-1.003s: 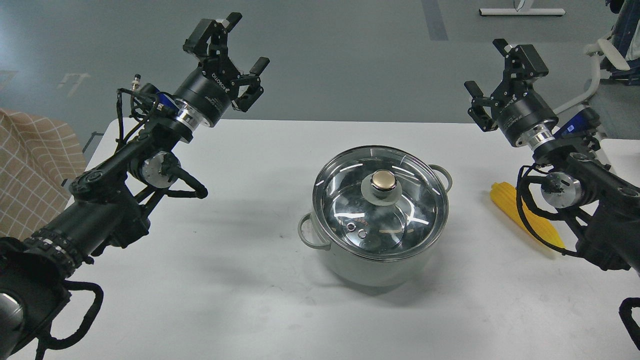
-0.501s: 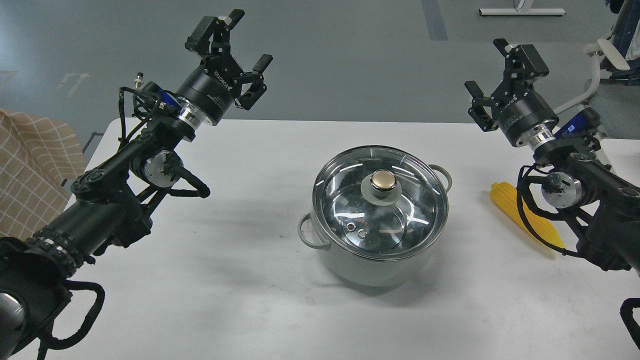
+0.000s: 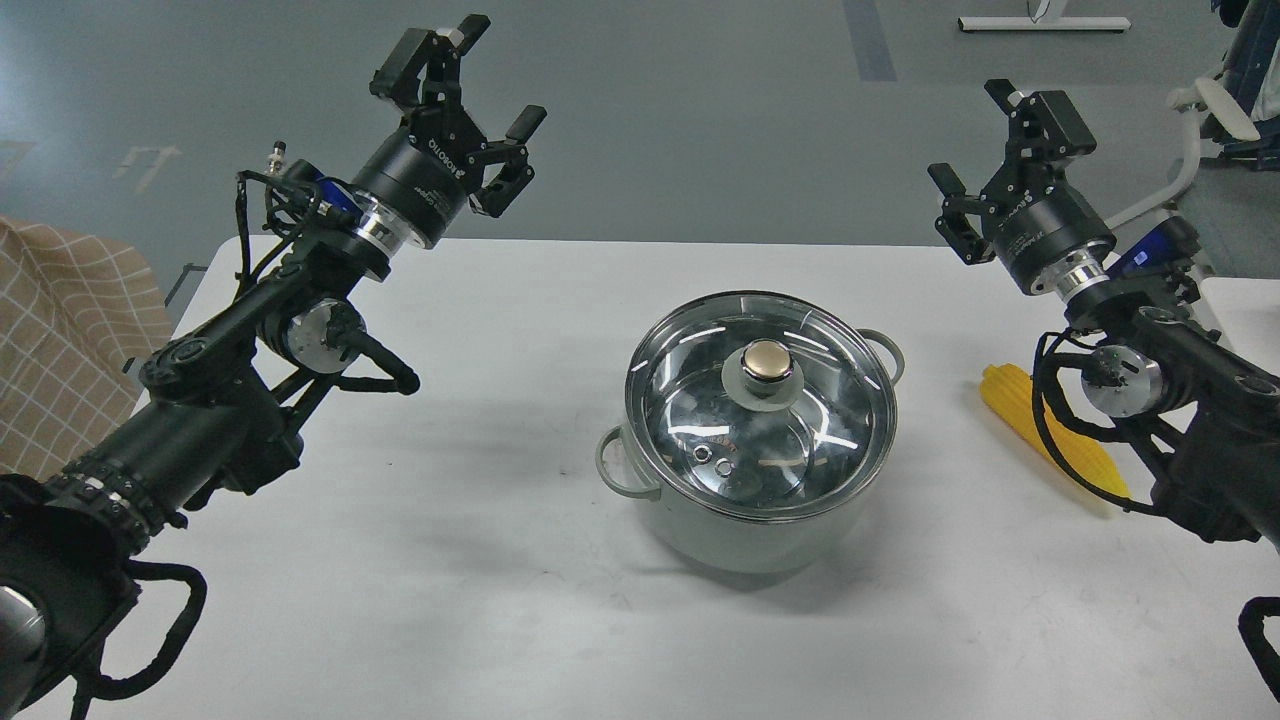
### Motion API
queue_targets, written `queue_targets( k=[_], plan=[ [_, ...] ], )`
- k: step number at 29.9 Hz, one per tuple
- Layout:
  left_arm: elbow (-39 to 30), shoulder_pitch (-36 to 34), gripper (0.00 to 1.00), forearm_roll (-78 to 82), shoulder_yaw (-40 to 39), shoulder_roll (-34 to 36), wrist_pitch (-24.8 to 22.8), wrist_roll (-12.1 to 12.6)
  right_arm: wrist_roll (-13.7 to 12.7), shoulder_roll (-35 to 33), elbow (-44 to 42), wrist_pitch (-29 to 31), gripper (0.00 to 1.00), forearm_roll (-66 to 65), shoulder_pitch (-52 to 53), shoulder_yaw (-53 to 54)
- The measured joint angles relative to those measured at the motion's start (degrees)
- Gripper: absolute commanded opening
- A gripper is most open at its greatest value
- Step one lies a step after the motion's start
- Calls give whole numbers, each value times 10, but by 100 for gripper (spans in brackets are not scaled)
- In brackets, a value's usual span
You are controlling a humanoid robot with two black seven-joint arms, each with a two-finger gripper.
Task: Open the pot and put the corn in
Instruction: 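Reach the left gripper over the pot and grasp the lid's brass knob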
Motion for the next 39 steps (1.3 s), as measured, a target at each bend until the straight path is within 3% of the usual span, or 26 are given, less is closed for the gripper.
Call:
queue_targets(
  k=[11,18,25,30,39],
  plan=[
    [-33,-40,98,97,15,60,-5,0,0,-16,-1,-1,100,-2,-4,-1],
    [-197,-59,98,348,11,107,18,0,0,-27,-1,-9,100,-5,-8,-2],
    [-304,-55,98,684,19,78,66,-10,0,-40,4,-17,100,-5,-17,-2],
    [-310,-59,98,865,66,42,92,-35,0,-54,10,-17,100,-5,-21,-2],
    [-256,-69,98,1011,158,-13,110,-38,0,-61,22,-21,100,-5,-32,-2]
  ],
)
